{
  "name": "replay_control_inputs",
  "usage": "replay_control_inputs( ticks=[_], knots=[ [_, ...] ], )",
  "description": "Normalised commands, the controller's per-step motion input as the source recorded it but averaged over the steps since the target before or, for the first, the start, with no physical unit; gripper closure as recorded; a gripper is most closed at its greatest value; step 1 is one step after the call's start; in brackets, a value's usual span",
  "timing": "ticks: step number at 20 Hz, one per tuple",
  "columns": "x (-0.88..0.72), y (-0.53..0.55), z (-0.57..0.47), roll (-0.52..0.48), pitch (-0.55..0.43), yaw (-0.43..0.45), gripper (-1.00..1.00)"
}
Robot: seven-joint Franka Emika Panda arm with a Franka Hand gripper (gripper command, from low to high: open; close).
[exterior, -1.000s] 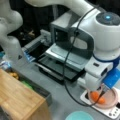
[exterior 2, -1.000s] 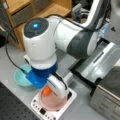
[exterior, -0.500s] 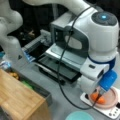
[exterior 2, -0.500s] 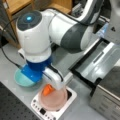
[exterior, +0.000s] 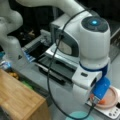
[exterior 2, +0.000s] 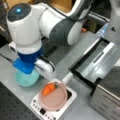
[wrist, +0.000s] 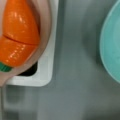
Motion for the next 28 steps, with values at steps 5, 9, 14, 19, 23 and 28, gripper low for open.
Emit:
replay_control_inputs(
  ticks=[5, 9, 14, 19, 23, 28],
  knots=[
    [-0.08, -0.34, -0.03, 0.084, -0.002, 0.158, -1.00],
    [0.02, -0.41, -0.05, 0.099, -0.025, 0.159, -1.00],
    [0.09, -0.44, -0.05, 0.117, -0.038, 0.147, -1.00],
    [0.12, -0.42, -0.04, 0.145, -0.030, 0.108, -1.00],
    [0.12, -0.35, -0.04, 0.165, -0.026, 0.047, -1.00],
    [0.14, -0.24, -0.03, 0.180, -0.019, -0.014, -1.00]
  ],
)
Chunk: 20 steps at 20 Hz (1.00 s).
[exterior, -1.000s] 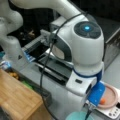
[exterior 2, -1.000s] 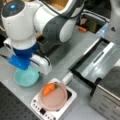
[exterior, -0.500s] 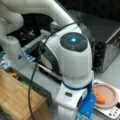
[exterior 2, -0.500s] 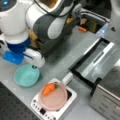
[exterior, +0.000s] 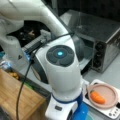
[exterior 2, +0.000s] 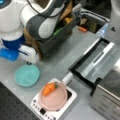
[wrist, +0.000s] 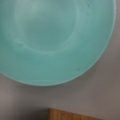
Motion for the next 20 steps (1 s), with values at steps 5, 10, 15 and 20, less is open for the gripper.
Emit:
replay_control_inputs(
  ticks=[5, 10, 15, 20],
  knots=[
    [0.19, -0.16, 0.00, 0.189, -0.017, -0.066, -1.00],
    [0.25, -0.15, -0.03, 0.201, -0.008, -0.117, -1.00],
    [0.31, -0.18, -0.06, 0.165, 0.045, -0.169, -1.00],
    [0.32, -0.19, 0.01, 0.129, 0.073, -0.158, -1.00]
  ],
)
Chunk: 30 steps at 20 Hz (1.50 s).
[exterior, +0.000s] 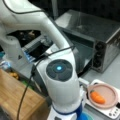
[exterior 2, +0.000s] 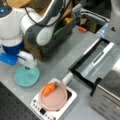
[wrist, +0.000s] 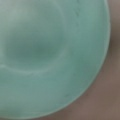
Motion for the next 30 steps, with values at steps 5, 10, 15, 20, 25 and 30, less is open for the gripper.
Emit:
replay_control_inputs(
  ticks=[5, 10, 15, 20, 25, 30],
  knots=[
    [0.28, -0.17, 0.08, 0.124, 0.064, -0.137, -1.00],
    [0.24, -0.14, 0.04, 0.105, 0.044, -0.140, -1.00],
    [0.22, -0.12, -0.05, 0.067, 0.019, -0.144, -1.00],
    [0.19, -0.10, -0.01, 0.053, 0.007, -0.125, -1.00],
    [0.15, -0.07, -0.01, 0.049, -0.004, -0.126, -1.00],
    [0.13, -0.04, -0.03, 0.024, -0.014, -0.136, -1.00]
  ],
)
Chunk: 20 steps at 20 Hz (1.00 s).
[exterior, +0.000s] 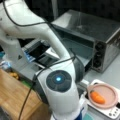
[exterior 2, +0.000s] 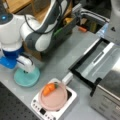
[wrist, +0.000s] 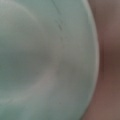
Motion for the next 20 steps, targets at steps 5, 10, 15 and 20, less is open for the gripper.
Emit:
replay_control_inputs(
  ticks=[5, 10, 15, 20],
  knots=[
    [0.10, -0.01, -0.05, -0.041, 0.002, -0.122, -1.00],
    [0.08, 0.00, -0.07, -0.070, -0.009, -0.080, -1.00],
    [0.08, -0.02, -0.09, -0.090, -0.040, -0.062, -1.00],
    [0.05, -0.03, -0.10, -0.095, -0.040, -0.058, -1.00]
  ],
)
